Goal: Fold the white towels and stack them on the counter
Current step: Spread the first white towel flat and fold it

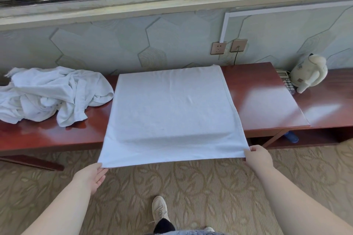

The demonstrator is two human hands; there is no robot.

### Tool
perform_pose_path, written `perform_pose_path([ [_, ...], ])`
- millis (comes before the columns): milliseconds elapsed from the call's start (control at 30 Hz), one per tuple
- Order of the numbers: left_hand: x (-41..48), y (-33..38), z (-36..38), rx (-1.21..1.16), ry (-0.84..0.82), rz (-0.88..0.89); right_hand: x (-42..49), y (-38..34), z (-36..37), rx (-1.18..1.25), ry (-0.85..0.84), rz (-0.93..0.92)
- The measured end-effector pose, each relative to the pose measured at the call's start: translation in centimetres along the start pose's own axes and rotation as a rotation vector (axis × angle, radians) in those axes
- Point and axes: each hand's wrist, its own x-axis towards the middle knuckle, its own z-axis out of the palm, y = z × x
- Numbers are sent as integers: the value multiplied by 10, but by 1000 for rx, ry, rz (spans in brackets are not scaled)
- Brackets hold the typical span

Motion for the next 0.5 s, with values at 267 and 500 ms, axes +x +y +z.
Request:
perform_pose_path([
  [267, -5, 2, -1, -22, 11, 7, -7, 0, 7, 31, 45, -145],
  [500, -7, 4, 2, -43, 5, -17, -4, 7, 9, -12, 13, -112],
])
